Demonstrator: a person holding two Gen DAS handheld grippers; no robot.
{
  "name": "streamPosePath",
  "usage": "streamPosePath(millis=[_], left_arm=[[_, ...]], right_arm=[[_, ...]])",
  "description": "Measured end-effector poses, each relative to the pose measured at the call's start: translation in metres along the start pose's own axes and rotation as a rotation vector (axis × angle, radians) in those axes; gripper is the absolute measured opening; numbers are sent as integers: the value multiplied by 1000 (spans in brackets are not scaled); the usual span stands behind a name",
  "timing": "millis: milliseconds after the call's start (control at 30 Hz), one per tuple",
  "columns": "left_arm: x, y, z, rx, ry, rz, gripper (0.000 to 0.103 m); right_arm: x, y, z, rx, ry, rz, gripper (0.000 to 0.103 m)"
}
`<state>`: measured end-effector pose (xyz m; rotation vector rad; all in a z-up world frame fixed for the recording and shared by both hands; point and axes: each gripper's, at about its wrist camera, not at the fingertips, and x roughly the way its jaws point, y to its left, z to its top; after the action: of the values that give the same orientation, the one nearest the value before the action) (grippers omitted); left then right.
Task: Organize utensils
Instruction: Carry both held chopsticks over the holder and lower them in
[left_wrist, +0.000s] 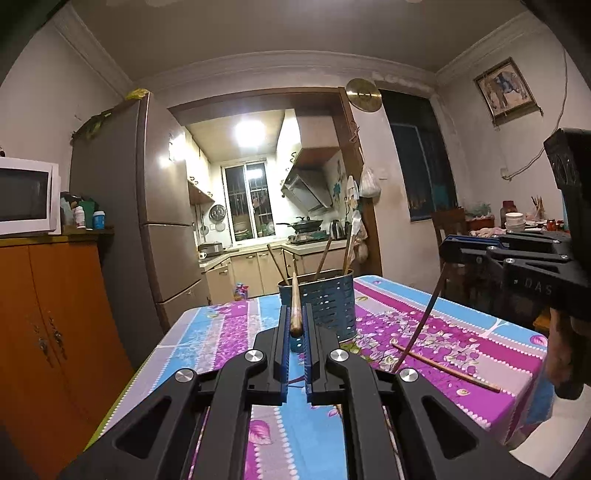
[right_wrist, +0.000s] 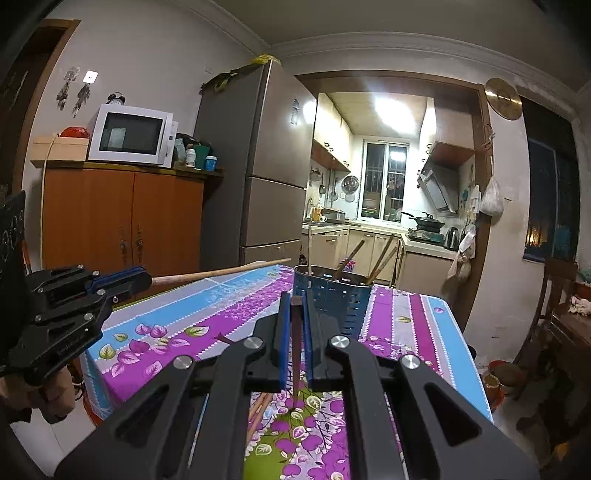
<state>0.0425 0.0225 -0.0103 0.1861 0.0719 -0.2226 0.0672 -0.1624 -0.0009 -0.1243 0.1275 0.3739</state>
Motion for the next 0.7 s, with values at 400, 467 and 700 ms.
streamPosePath(millis=[400,467,700], left_arm=[[0,13,21,7,-36,-2,8],[5,17,28,3,-43,-4,8],[29,33,54,-22,-15,-30,8]], right_arm=[[6,-3,7,-14,12,13,5],[8,-6,11,-11,12,16,5],[23,-20,29,9,25,37,5]])
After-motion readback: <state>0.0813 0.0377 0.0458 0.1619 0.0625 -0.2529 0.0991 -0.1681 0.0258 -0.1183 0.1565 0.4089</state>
